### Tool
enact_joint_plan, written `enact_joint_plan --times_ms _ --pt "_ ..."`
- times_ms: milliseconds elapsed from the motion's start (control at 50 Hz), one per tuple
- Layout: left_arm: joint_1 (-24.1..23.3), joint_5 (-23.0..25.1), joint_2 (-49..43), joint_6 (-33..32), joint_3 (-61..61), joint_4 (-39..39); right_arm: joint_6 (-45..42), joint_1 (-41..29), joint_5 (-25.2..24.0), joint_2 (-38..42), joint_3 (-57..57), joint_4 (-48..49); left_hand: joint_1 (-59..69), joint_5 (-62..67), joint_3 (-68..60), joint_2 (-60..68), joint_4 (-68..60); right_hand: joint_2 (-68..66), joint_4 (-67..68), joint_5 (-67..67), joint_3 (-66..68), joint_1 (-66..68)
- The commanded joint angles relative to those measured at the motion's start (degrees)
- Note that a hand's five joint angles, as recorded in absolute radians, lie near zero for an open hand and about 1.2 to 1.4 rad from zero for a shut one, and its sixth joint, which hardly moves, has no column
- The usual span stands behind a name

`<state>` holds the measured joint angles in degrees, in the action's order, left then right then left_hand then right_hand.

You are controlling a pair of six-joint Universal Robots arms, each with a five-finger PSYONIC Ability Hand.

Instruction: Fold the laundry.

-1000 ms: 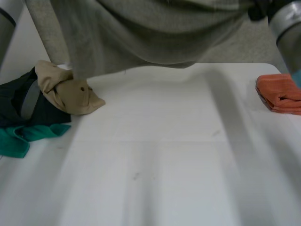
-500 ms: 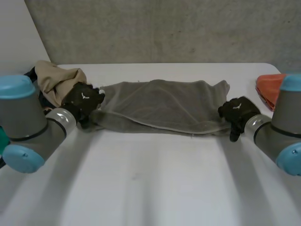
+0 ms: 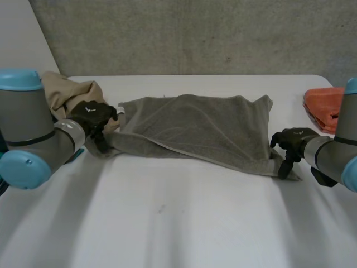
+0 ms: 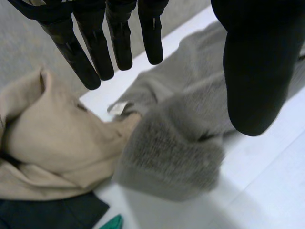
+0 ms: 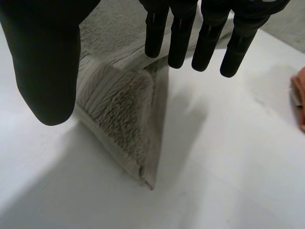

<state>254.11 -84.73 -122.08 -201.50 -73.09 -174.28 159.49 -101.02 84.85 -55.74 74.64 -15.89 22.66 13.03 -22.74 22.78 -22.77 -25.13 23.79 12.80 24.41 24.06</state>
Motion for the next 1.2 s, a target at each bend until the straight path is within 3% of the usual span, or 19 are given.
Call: enact_joint_plan --times_ms 20,60,120,160,200,300,420,520,660,740,860,1000,1080,1200 --pt "1.04 -0.97 -9.04 -1.62 8.83 4.20 -0.67 -0.23 -1.36 2.21 1.11 3.13 14.09 13.71 -14.01 13.97 -13.98 -3.02 4.36 5.35 3.74 4.09" --pt "1.04 -0.88 -9.93 -1.44 10.25 6.14 -1.03 -0.23 -1.44 2.56 1.55 4.19 22.99 22.62 -22.91 22.87 -22.89 -5.72 7.06 8.04 6.44 6.79" --pt "1.21 -0.44 -9.41 -1.09 11.39 9.04 -2.95 -0.31 -1.53 2.92 2.61 8.48 57.21 56.84 -57.14 57.09 -57.11 -15.76 17.11 18.09 16.48 16.84" --pt "1.21 -0.70 -7.57 -0.31 10.70 8.53 -4.01 -0.49 -1.45 3.35 2.87 10.16 57.34 56.97 -57.26 57.22 -57.23 -28.54 29.88 30.86 29.26 29.61" --pt "1.30 -0.88 -5.90 0.05 9.56 7.91 -6.12 -0.58 -1.01 3.36 3.05 11.75 57.34 56.97 -57.26 57.22 -57.23 -54.78 56.12 57.10 55.50 55.85" --pt "1.30 -1.76 1.91 -0.47 1.76 5.80 -9.19 -0.40 0.67 -2.15 7.43 12.81 57.34 56.97 -57.26 57.22 -57.23 -54.87 56.21 57.20 55.59 55.94" --pt "1.30 -0.62 12.47 -7.05 -9.68 7.11 -15.96 1.00 -3.55 -12.10 12.18 9.75 57.34 56.97 -57.26 57.22 -57.23 -54.87 56.21 57.20 55.59 55.94" --pt "3.85 3.15 20.91 -18.65 -20.58 15.01 -28.25 2.32 -6.63 -17.29 14.39 -6.50 57.34 56.97 -57.26 57.22 -57.23 -54.87 56.21 57.20 55.59 55.94" --pt "4.47 8.52 25.05 -28.86 -26.57 21.88 -41.89 2.41 -2.94 -16.95 14.04 -28.84 57.34 56.97 -57.26 57.22 -57.23 -54.87 56.21 57.20 55.59 55.94" --pt "2.45 7.12 18.83 -29.83 -22.81 17.41 -40.76 1.27 -0.66 -12.91 10.71 -27.01 57.34 56.97 -57.26 57.22 -57.23 -54.87 56.21 57.20 55.59 55.94" --pt "-0.19 0.01 8.28 -29.30 -8.93 14.32 -36.72 -1.80 1.36 -5.18 1.40 -23.14 57.34 56.97 -57.26 57.22 -57.23 -54.87 56.21 57.20 55.59 55.94" --pt "-4.23 -5.45 2.02 -28.43 19.27 11.26 -29.08 -4.27 5.85 0.72 -25.74 -16.74 57.34 56.97 -57.26 57.22 -57.23 -54.87 56.21 57.20 55.59 55.94" --pt "-3.97 -5.63 2.55 -24.22 31.07 -0.15 -20.99 -3.66 7.08 1.51 -39.12 -6.99 57.34 56.97 -57.26 57.22 -57.23 -54.87 56.21 57.20 55.59 55.94" --pt "-2.30 -5.36 5.62 -15.26 33.63 -21.06 -13.69 -2.86 6.99 -0.24 -41.96 9.35 57.34 56.97 -57.26 57.22 -57.23 -54.87 56.21 57.20 55.59 55.94"
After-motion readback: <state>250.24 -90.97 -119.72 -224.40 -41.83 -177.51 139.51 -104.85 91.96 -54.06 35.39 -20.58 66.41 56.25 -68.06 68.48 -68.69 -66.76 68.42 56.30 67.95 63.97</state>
